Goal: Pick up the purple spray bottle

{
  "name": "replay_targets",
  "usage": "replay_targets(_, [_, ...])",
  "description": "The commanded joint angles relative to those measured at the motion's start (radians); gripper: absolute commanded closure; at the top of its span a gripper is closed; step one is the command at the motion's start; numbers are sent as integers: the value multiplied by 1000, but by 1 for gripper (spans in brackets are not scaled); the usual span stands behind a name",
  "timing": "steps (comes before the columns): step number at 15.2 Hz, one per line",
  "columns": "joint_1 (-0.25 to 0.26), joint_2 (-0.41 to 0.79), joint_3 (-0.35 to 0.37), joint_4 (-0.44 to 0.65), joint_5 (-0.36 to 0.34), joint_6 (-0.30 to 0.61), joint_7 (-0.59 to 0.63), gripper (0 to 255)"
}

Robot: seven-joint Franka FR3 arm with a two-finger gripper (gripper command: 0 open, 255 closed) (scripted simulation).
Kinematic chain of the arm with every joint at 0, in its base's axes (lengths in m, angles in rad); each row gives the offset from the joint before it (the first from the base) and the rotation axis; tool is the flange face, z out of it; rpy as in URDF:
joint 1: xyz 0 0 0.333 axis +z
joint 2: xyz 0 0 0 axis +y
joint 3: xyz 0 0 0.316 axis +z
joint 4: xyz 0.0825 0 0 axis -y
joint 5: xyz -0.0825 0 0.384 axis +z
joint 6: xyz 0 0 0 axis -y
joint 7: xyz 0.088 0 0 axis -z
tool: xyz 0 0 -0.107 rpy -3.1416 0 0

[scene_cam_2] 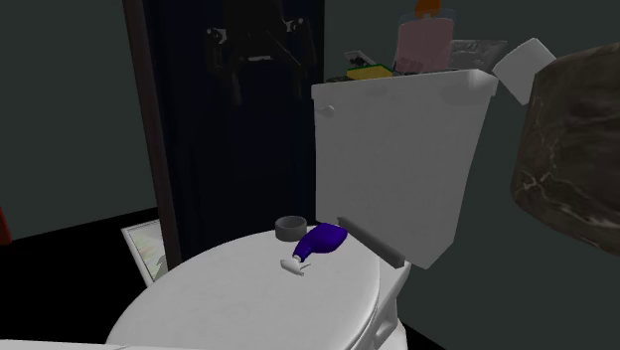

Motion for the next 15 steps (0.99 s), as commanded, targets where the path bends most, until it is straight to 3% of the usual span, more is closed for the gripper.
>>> replay_targets(1, [0,0,0,0,0,0,0,0])
replay_targets(15, [-38,320,-21,-164,36,447,91,0])
